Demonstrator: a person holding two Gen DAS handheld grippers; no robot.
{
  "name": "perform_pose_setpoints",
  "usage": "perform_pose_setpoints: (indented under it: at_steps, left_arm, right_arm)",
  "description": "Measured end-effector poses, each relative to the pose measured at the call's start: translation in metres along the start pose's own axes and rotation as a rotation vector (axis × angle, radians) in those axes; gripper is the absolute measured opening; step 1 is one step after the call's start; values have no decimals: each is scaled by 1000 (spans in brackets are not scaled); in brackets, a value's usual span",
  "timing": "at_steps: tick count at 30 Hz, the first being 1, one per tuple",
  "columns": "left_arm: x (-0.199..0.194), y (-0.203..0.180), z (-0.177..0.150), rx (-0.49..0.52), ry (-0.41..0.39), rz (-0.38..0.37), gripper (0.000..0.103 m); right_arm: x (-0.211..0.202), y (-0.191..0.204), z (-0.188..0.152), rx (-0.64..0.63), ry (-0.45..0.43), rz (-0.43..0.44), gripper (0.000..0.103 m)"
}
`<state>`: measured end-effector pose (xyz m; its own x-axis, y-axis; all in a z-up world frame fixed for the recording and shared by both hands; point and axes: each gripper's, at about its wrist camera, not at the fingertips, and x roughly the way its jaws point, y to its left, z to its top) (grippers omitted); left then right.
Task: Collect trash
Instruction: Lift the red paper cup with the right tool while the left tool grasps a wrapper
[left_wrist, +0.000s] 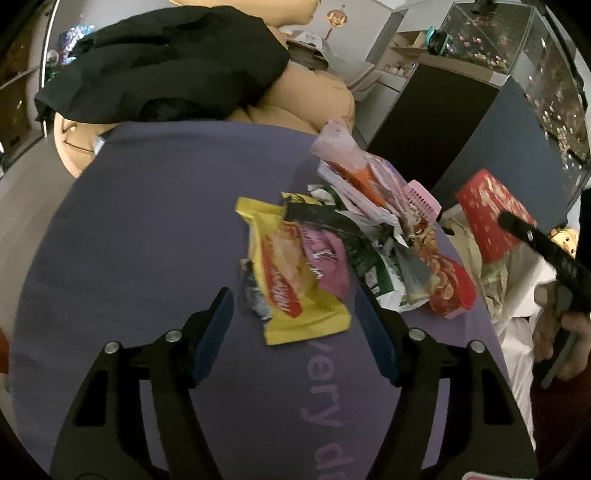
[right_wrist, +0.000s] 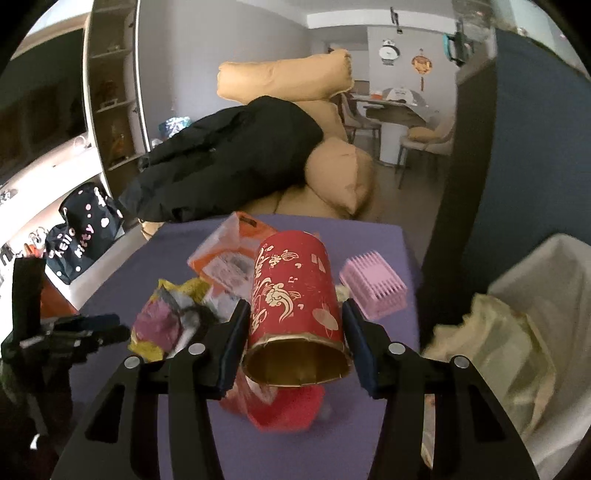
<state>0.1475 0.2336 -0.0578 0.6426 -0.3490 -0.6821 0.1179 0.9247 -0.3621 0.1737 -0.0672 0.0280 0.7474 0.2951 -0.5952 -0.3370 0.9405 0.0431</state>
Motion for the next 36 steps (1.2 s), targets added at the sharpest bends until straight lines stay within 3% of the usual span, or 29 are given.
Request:
perform_pose_setpoints:
  at_steps: [7, 13, 17, 21, 27, 36]
  left_arm:
    - [9, 2, 11, -60, -1, 32, 49]
    - [13, -7, 11, -19, 17, -17, 49]
    - [28, -16, 16, -15, 33, -4, 49]
    - [40, -19, 23, -36, 54, 10, 26]
    - [14, -34, 27, 33, -33, 4, 13]
    - [-30, -55, 36, 107, -127, -1, 9]
  right_arm:
    - [-12, -14, -31, 3, 14, -61, 48]
    - [-10, -32, -55, 79, 55, -47, 48]
    - [-10, -31, -62, 89, 56, -44, 49]
    - [-13, -31, -63, 92, 54, -38, 49]
    - [-24, -30, -63, 81, 25, -50, 49]
    - [-39, -33, -58, 81, -26, -35, 49]
